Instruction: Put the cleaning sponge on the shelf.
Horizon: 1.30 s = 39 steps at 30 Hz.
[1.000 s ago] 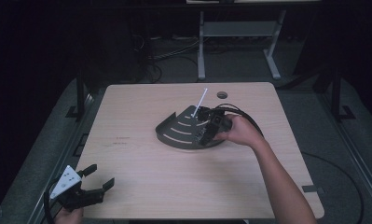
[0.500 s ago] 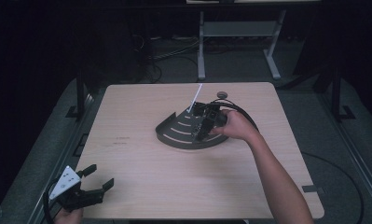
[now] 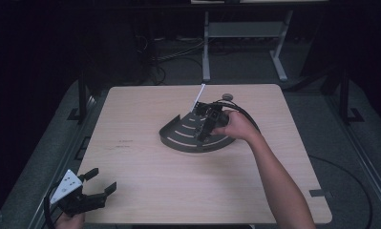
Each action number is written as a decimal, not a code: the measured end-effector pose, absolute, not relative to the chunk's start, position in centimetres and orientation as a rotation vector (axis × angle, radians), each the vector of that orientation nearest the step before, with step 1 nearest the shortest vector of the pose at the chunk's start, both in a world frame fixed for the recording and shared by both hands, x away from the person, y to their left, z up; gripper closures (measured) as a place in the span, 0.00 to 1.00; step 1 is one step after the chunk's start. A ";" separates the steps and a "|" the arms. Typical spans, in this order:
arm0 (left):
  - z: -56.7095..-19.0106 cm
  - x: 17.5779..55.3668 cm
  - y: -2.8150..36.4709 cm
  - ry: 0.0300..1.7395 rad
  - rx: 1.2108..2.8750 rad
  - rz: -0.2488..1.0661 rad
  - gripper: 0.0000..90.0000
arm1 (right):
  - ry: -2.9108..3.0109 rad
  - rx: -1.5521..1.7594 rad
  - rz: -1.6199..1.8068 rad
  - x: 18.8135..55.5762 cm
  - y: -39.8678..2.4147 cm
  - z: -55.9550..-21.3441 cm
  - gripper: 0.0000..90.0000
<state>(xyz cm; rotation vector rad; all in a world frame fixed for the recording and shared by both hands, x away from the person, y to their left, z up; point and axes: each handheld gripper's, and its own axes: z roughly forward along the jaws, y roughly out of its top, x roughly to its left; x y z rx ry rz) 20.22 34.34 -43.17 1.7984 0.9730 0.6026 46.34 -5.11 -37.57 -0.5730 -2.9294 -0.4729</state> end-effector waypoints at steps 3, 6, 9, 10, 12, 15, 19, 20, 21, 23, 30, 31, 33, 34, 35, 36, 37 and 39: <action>-43.1 20.2 34.3 0.972 1.800 0.602 0.15 | -2.927 -0.584 -0.468 46.7 -5.1 -37.8 0.37; -43.2 20.3 34.3 0.972 1.805 0.602 0.15 | -2.924 -0.593 -0.474 47.0 -5.1 -38.0 0.37; -43.1 20.2 34.3 0.968 1.805 0.605 0.15 | -2.919 -0.609 -0.467 47.4 -5.1 -38.5 0.37; -43.1 20.2 34.3 0.969 1.804 0.605 0.15 | -2.921 -0.617 -0.465 47.5 -5.2 -38.5 0.37; -43.1 20.2 34.4 0.970 1.800 0.604 0.15 | -2.919 -0.631 -0.465 47.8 -5.3 -38.7 0.37; -43.1 20.3 34.3 0.971 1.802 0.601 0.15 | -2.918 -0.641 -0.471 48.0 -5.3 -38.9 0.37; -43.1 20.2 34.1 0.955 1.809 0.603 0.15 | -2.922 -0.643 -0.469 48.1 -5.2 -39.2 0.37; -43.0 20.3 34.1 0.956 1.812 0.603 0.15 | -2.924 -0.648 -0.468 48.2 -5.1 -39.4 0.37; -43.0 20.3 34.1 0.952 1.814 0.603 0.15 | -2.923 -0.648 -0.467 48.2 -5.1 -39.5 0.37; -43.0 20.2 34.1 0.955 1.814 0.604 0.15 | -2.929 -0.648 -0.460 48.3 -5.0 -39.7 0.37; -43.1 20.2 34.2 0.958 1.807 0.603 0.15 | -2.933 -0.665 -0.433 48.6 -4.4 -40.6 0.37; -43.1 20.2 34.2 0.957 1.807 0.603 0.15 | -2.930 -0.667 -0.429 48.7 -4.4 -40.7 0.37; -43.1 20.2 34.2 0.958 1.807 0.603 0.15 | -2.931 -0.675 -0.418 48.7 -4.3 -41.0 0.37; -43.1 20.2 34.2 0.959 1.807 0.601 0.15 | -2.931 -0.678 -0.413 48.8 -4.2 -41.1 0.37; -43.1 20.2 34.2 0.959 1.806 0.601 0.15 | -2.930 -0.680 -0.413 48.8 -4.2 -41.2 0.37; -43.1 20.2 34.2 0.959 1.806 0.601 0.15 | -2.931 -0.682 -0.416 48.9 -4.1 -41.3 0.37; -43.1 20.2 34.2 0.960 1.806 0.601 0.15 | -2.930 -0.693 -0.419 48.9 -4.1 -41.3 0.37; -43.1 20.2 34.2 0.961 1.805 0.601 0.15 | -2.928 -0.701 -0.417 49.1 -4.1 -41.4 0.37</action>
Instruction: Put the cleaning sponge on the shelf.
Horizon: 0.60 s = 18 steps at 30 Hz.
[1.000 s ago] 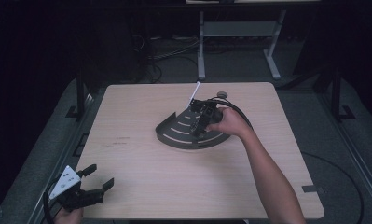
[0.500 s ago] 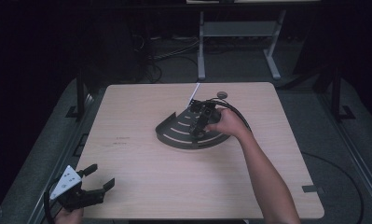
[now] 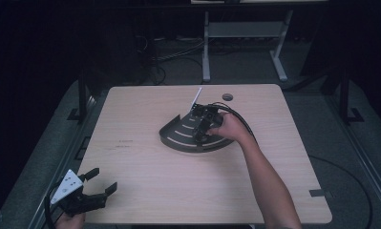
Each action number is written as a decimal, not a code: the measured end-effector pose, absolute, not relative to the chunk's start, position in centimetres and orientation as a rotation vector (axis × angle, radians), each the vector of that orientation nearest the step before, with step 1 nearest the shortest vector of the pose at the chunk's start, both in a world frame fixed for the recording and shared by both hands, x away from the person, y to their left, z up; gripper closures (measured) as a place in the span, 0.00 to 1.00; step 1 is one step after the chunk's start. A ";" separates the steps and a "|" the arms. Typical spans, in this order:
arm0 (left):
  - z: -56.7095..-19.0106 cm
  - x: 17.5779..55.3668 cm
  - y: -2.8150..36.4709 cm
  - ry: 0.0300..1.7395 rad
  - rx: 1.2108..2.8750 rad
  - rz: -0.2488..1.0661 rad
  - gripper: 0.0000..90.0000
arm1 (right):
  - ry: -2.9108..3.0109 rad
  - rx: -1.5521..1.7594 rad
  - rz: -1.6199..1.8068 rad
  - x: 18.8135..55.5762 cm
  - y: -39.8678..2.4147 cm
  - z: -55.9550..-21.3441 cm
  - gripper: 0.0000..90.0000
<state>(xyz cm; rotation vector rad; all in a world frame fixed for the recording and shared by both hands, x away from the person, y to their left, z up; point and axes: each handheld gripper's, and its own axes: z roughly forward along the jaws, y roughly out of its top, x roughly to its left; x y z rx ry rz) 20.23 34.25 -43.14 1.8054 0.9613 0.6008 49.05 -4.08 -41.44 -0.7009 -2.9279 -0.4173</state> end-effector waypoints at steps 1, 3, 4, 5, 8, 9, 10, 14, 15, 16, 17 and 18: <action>-43.1 20.2 34.3 0.960 1.807 0.602 0.15 | -2.935 -0.699 -0.421 49.1 -4.1 -41.5 0.37; -43.2 20.3 34.3 0.963 1.808 0.602 0.15 | -2.938 -0.703 -0.417 49.2 -4.1 -41.7 0.37; -43.2 20.3 34.3 0.964 1.809 0.601 0.15 | -2.937 -0.708 -0.417 49.3 -4.1 -41.8 0.37; -43.2 20.3 34.4 0.963 1.810 0.600 0.15 | -2.933 -0.707 -0.418 49.3 -4.1 -41.9 0.37; -43.2 20.2 34.4 0.965 1.807 0.603 0.15 | -2.932 -0.714 -0.401 49.4 -4.1 -42.1 0.37; -43.2 20.2 34.4 0.964 1.807 0.603 0.15 | -2.930 -0.717 -0.398 49.4 -4.1 -42.2 0.37; -43.2 20.2 34.3 0.964 1.808 0.604 0.15 | -2.932 -0.717 -0.400 49.4 -4.1 -42.2 0.37; -43.2 20.3 34.3 0.963 1.810 0.602 0.15 | -2.931 -0.721 -0.405 49.5 -4.1 -42.2 0.37; -43.2 20.2 34.3 0.964 1.810 0.602 0.15 | -2.925 -0.729 -0.401 49.5 -4.1 -42.2 0.37; -43.2 20.2 34.3 0.964 1.810 0.604 0.15 | -2.929 -0.727 -0.400 49.5 -4.1 -42.2 0.37; -43.1 20.2 34.3 0.963 1.809 0.605 0.15 | -2.933 -0.726 -0.402 49.5 -4.1 -42.3 0.37; -43.1 20.2 34.4 0.963 1.810 0.606 0.15 | -2.930 -0.732 -0.406 49.6 -4.1 -42.3 0.37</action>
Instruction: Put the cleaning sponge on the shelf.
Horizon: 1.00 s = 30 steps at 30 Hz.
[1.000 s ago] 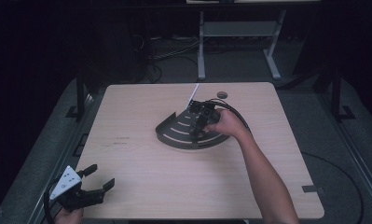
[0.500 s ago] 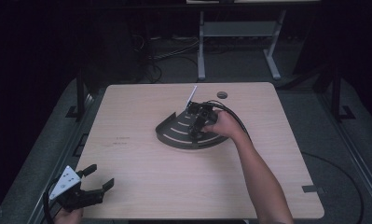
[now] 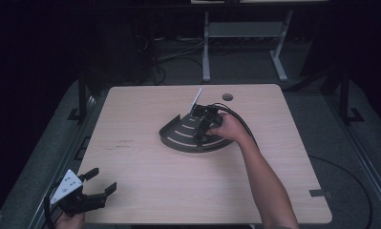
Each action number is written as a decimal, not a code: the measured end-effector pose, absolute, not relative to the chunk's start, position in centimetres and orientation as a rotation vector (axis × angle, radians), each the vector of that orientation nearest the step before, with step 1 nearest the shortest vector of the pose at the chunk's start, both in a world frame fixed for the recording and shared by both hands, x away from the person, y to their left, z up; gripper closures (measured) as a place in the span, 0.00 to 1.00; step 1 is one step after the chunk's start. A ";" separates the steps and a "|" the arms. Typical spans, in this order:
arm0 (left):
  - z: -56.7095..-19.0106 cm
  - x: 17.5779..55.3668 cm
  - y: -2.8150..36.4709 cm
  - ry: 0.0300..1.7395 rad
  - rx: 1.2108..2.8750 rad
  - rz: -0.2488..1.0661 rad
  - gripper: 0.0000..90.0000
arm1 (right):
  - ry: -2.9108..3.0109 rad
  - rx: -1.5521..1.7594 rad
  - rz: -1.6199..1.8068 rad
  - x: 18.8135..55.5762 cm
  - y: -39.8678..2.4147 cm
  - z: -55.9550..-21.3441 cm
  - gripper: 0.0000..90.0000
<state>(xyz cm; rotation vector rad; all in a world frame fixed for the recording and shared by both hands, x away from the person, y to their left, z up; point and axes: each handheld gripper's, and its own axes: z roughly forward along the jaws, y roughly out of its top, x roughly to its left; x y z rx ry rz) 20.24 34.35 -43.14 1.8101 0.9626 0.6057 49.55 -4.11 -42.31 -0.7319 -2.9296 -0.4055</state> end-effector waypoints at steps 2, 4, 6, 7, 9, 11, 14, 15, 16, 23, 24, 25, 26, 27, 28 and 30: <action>-43.2 20.2 34.3 0.963 1.810 0.604 0.15 | -2.936 -0.736 -0.399 49.5 -4.1 -42.4 0.37; -43.2 20.3 34.3 0.965 1.809 0.602 0.15 | -2.935 -0.734 -0.397 49.6 -4.1 -42.4 0.37; -43.2 20.2 34.3 0.964 1.811 0.603 0.15 | -2.931 -0.735 -0.400 49.6 -4.1 -42.4 0.37; -43.2 20.2 34.3 0.964 1.811 0.603 0.15 | -2.926 -0.742 -0.399 49.6 -4.1 -42.5 0.37; -43.2 20.3 34.3 0.963 1.810 0.602 0.15 | -2.923 -0.750 -0.394 49.7 -4.2 -42.6 0.37; -43.2 20.3 34.3 0.965 1.810 0.602 0.15 | -2.922 -0.748 -0.389 49.7 -4.1 -42.8 0.37; -43.2 20.3 34.3 0.965 1.809 0.603 0.15 | -2.926 -0.745 -0.379 49.7 -3.9 -43.1 0.37; -43.2 20.3 34.3 0.964 1.808 0.602 0.15 | -2.930 -0.744 -0.376 49.7 -3.8 -43.2 0.37; -43.2 20.3 34.3 0.964 1.810 0.601 0.15 | -2.930 -0.741 -0.373 49.7 -3.7 -43.3 0.37; -43.2 20.2 34.3 0.964 1.810 0.601 0.15 | -2.932 -0.743 -0.379 49.6 -3.6 -43.3 0.35; -43.2 20.2 34.3 0.964 1.810 0.600 0.15 | -2.928 -0.745 -0.379 49.6 -3.6 -43.3 0.34; -43.2 20.2 34.3 0.964 1.811 0.600 0.15 | -2.924 -0.753 -0.375 49.6 -3.6 -43.3 0.33; -43.2 20.2 34.3 0.964 1.809 0.599 0.15 | -2.917 -0.762 -0.372 49.6 -3.6 -43.3 0.31; -43.2 20.2 34.3 0.967 1.809 0.599 0.15 | -2.913 -0.766 -0.372 49.6 -3.6 -43.4 0.31; -43.2 20.2 34.3 0.968 1.808 0.600 0.15 | -2.920 -0.761 -0.380 49.5 -3.6 -43.4 0.30; -43.2 20.2 34.3 0.968 1.808 0.600 0.15 | -2.914 -0.772 -0.400 49.5 -3.8 -43.4 0.29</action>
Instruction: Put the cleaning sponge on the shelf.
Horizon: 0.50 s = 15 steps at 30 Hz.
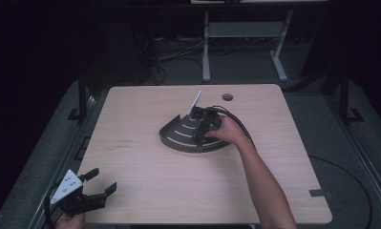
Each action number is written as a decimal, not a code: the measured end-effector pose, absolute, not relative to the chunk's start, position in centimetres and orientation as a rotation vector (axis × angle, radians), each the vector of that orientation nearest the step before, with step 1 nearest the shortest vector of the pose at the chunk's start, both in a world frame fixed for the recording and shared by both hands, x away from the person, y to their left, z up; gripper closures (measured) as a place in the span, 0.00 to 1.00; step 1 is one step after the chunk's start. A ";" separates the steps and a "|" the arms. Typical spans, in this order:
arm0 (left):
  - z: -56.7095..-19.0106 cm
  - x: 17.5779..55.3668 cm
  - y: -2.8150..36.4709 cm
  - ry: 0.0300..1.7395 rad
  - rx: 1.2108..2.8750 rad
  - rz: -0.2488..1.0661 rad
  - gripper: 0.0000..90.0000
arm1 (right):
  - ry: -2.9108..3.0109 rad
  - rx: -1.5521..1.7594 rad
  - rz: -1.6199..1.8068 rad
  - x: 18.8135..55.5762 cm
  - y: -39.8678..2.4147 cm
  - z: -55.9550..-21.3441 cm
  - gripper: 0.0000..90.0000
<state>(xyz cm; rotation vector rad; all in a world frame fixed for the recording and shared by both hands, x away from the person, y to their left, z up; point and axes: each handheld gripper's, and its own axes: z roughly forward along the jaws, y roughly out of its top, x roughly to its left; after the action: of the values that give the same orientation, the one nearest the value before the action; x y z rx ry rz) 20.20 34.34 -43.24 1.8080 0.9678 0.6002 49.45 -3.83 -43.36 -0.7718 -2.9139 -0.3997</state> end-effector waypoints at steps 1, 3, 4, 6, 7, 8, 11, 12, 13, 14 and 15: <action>-43.2 20.2 34.3 0.967 1.809 0.599 0.15 | -2.903 -0.773 -0.406 49.5 -4.0 -43.4 0.29; -43.2 20.2 34.3 0.966 1.809 0.598 0.15 | -2.912 -0.776 -0.400 49.4 -4.2 -43.4 0.27; -43.2 20.2 34.3 0.967 1.808 0.599 0.15 | -2.908 -0.780 -0.402 49.4 -4.3 -43.4 0.26; -43.2 20.3 34.2 0.968 1.808 0.598 0.15 | -2.908 -0.788 -0.412 49.4 -4.4 -43.1 0.25; -43.2 20.3 34.2 0.967 1.808 0.598 0.15 | -2.909 -0.786 -0.424 49.4 -4.5 -43.0 0.25; -43.2 20.3 34.2 0.965 1.811 0.599 0.15 | -2.903 -0.787 -0.435 49.4 -4.5 -42.8 0.25; -43.2 20.3 34.1 0.965 1.811 0.597 0.15 | -2.909 -0.789 -0.451 49.2 -4.7 -42.4 0.24; -43.2 20.3 34.1 0.965 1.810 0.596 0.15 | -2.914 -0.789 -0.450 49.2 -4.7 -42.3 0.24; -43.2 20.4 34.1 0.964 1.811 0.596 0.15 | -2.919 -0.797 -0.450 49.1 -4.8 -42.2 0.23; -43.2 20.4 34.1 0.964 1.813 0.596 0.15 | -2.917 -0.802 -0.455 49.1 -4.9 -42.1 0.23; -43.3 20.4 34.0 0.965 1.812 0.597 0.15 | -2.916 -0.788 -0.470 49.0 -5.0 -42.0 0.24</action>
<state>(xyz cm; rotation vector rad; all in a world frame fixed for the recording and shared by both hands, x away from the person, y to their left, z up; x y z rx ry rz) 20.38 34.05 -43.26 1.8121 0.9654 0.5965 49.01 -4.98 -42.00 -0.7876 -2.9158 -0.4705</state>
